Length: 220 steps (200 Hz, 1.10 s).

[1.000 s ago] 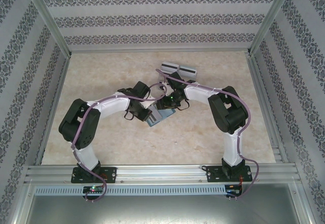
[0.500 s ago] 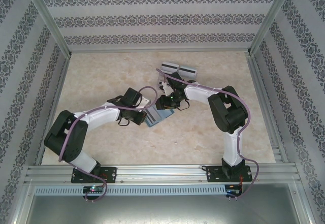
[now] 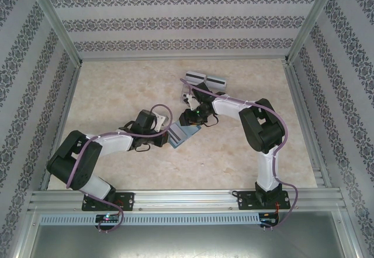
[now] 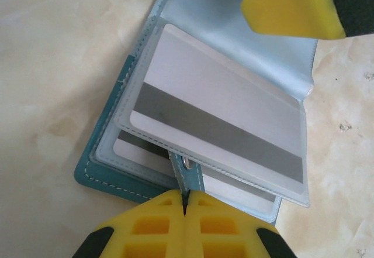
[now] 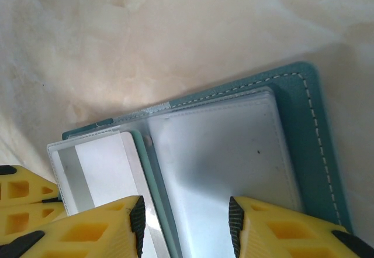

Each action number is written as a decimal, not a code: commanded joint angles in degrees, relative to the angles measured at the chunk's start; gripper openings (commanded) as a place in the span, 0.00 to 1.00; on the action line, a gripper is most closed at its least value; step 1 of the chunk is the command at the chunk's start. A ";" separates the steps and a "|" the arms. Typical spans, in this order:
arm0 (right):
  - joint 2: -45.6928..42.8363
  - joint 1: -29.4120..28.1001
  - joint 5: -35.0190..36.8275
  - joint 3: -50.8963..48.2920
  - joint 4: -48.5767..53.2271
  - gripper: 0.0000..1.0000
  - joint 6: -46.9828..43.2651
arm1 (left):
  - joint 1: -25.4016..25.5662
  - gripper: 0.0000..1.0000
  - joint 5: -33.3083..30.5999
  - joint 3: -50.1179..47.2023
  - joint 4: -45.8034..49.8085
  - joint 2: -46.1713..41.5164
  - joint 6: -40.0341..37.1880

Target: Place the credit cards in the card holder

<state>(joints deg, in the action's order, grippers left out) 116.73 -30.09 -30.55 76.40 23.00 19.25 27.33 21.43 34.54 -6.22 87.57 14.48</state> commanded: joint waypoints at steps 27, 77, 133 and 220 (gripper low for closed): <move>3.72 0.69 2.82 0.04 3.18 0.46 -0.44 | -0.64 0.00 -1.37 -5.69 -8.72 -6.56 3.36; 4.67 0.58 3.60 1.03 4.35 0.46 -0.61 | -0.67 0.00 -2.88 -14.20 -19.06 -10.81 6.24; 4.55 0.53 4.95 1.46 5.72 0.46 -0.79 | -0.66 0.00 -1.07 -16.89 -23.33 -13.17 5.22; 5.11 -0.80 6.02 5.15 8.41 0.46 -1.03 | -0.67 0.14 4.84 -10.36 -11.59 -13.67 -0.13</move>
<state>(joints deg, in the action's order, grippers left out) 118.93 -30.92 -30.37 80.75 27.31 19.09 27.24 22.72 22.52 -21.34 72.38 16.64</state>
